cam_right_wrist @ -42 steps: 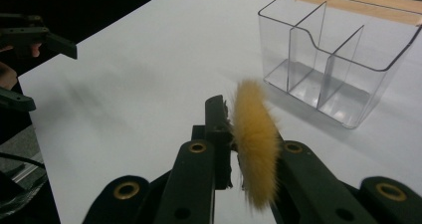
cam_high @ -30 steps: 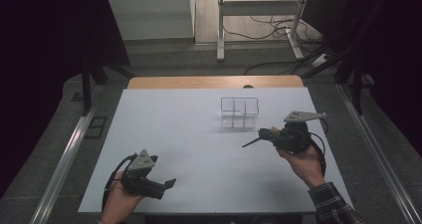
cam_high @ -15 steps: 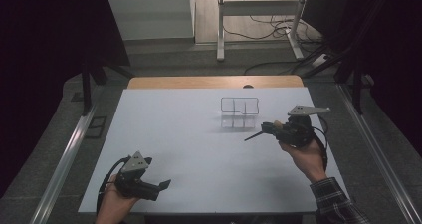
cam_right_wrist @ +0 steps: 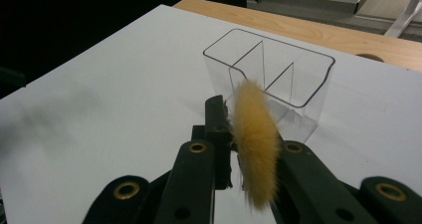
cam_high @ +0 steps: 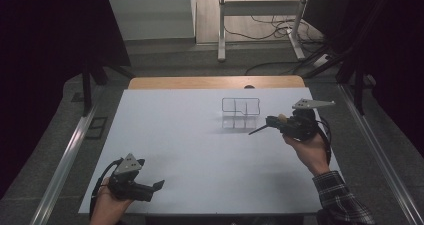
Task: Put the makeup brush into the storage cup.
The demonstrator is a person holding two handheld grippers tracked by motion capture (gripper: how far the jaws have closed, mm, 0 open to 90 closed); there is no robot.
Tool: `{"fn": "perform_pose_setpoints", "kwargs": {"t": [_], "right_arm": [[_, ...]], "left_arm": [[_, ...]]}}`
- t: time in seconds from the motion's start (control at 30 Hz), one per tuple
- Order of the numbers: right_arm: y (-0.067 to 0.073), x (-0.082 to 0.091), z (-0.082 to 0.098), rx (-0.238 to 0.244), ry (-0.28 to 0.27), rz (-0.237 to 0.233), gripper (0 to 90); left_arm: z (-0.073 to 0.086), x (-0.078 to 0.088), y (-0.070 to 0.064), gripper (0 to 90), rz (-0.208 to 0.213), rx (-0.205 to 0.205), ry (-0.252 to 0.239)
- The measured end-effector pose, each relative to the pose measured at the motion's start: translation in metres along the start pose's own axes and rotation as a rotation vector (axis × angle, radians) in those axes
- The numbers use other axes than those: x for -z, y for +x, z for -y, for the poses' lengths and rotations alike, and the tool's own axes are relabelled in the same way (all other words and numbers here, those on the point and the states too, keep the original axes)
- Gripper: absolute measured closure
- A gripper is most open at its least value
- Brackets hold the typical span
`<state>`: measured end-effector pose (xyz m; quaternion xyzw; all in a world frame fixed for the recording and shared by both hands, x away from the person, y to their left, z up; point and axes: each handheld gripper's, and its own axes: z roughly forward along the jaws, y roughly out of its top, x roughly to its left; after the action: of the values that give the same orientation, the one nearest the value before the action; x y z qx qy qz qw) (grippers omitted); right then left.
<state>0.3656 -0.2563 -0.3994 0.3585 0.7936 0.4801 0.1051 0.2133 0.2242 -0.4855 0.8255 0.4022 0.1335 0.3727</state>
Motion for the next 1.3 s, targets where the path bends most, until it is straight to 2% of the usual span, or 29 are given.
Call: {"fn": "perform_pose_setpoints", "kwargs": {"t": [0.23,0.6,0.87,1.3], "right_arm": [[-0.004,0.000,-0.006,0.013,-0.018,0.011,84.1],[-0.010,0.002,-0.018,-0.002,-0.034,0.030,84.1],[-0.014,0.003,-0.030,0.013,-0.048,0.044,84.1],[-0.024,0.000,-0.045,0.001,-0.065,0.065,84.1]], "left_arm": [[0.004,0.004,0.004,2.3,-0.013,0.011,-0.002],[0.013,0.011,0.011,2.3,-0.032,0.040,-0.008],[0.017,0.014,0.014,2.3,-0.041,0.058,-0.014],[0.018,0.016,0.015,2.3,-0.045,0.062,-0.017]]}}
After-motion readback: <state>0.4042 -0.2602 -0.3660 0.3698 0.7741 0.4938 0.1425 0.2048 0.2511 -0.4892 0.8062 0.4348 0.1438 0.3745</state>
